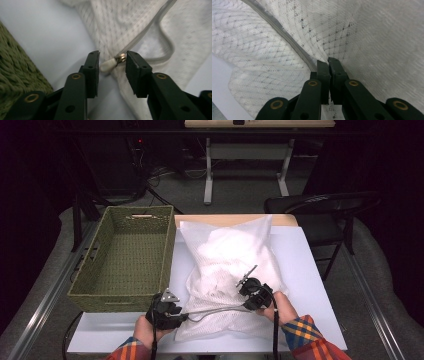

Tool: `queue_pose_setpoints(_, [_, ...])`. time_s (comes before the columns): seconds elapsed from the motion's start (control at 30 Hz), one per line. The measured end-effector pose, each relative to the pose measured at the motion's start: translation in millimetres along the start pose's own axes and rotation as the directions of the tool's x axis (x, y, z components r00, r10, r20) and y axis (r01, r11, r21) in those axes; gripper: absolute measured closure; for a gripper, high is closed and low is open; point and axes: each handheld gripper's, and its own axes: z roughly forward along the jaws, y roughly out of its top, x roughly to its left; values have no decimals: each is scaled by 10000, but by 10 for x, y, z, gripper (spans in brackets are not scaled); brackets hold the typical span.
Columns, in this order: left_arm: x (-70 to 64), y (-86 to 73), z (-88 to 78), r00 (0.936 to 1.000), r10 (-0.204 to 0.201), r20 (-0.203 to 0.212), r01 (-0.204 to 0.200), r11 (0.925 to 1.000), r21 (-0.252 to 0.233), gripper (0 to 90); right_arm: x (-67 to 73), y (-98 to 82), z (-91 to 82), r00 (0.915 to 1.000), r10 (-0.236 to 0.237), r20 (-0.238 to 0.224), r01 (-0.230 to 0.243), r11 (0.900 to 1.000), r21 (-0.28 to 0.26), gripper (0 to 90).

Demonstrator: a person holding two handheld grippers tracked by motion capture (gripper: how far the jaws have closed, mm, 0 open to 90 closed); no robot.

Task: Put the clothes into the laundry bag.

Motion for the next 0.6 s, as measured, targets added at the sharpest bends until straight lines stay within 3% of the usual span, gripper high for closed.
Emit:
queue_pose_setpoints(0.2, [-6,-23,29,9999,-7,102,7,10000,27,615,6,9,2,9999,-103,45,103,9999,29,880])
queue_pose_setpoints(0.3, [-50,-47,39,9988,442,-224,-443,9990,-67,611,9,7,4,10000,-24,24,24,10000,45,878])
queue_pose_setpoints(0.33, [-71,-59,39,9975,615,-356,-619,9980,-95,615,12,8,5,10000,-42,43,42,10000,30,878])
queue_pose_setpoints(0.6, [-64,-75,26,9968,706,-370,-715,9971,-242,694,19,11,5,10000,-25,18,25,10000,52,871])
